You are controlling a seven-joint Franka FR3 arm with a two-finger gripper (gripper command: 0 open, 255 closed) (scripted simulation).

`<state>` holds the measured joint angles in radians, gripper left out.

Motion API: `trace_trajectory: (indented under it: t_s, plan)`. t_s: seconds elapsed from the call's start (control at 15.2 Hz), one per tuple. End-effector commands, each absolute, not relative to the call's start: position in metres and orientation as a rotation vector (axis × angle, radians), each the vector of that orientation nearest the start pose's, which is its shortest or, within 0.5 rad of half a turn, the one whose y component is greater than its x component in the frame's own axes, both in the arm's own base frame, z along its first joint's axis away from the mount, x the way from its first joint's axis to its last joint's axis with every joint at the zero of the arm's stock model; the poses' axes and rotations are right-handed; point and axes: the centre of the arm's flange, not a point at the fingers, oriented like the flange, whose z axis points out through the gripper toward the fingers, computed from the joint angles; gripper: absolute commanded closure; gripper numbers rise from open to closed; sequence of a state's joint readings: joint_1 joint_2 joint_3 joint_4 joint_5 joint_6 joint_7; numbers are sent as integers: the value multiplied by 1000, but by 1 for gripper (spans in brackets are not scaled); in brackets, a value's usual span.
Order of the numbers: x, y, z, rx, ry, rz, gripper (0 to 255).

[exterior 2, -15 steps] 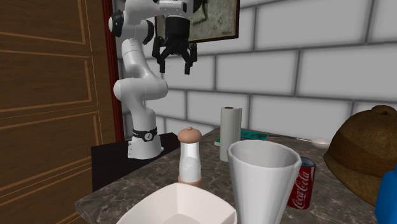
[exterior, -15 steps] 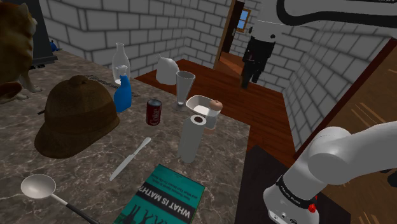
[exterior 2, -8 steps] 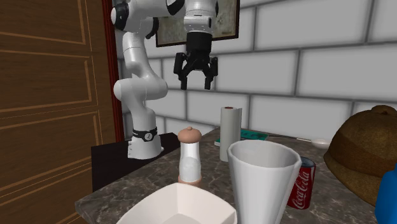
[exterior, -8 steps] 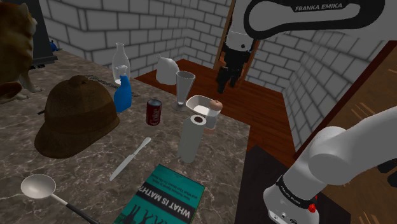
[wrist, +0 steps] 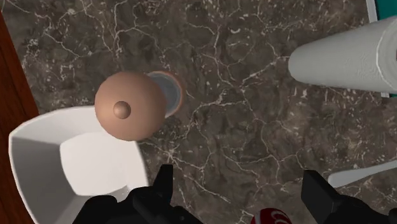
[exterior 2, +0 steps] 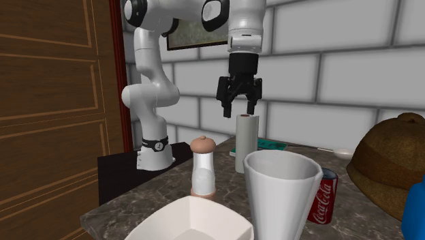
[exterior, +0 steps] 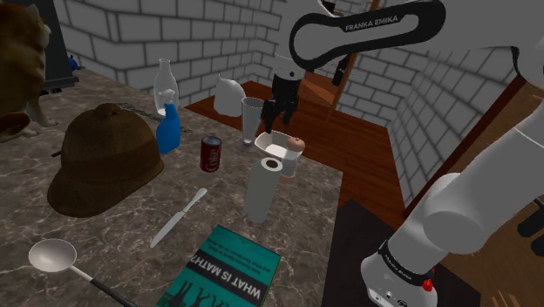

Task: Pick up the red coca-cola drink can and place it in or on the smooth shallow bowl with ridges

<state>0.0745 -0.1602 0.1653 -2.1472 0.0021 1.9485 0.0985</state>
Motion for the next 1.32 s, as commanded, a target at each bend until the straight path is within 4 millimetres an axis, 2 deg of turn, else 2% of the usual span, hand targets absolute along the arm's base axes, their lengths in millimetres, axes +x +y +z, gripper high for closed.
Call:
trace_trajectory:
  t_s: [0.0, 0.99, 1.25]
  plan:
    - [502, 135, 453, -3160, -224, 50, 0]
    - [643, 230, 362, -3130, -269, 1, 0]
    - [644, 231, 345, -3130, -270, 0, 0]
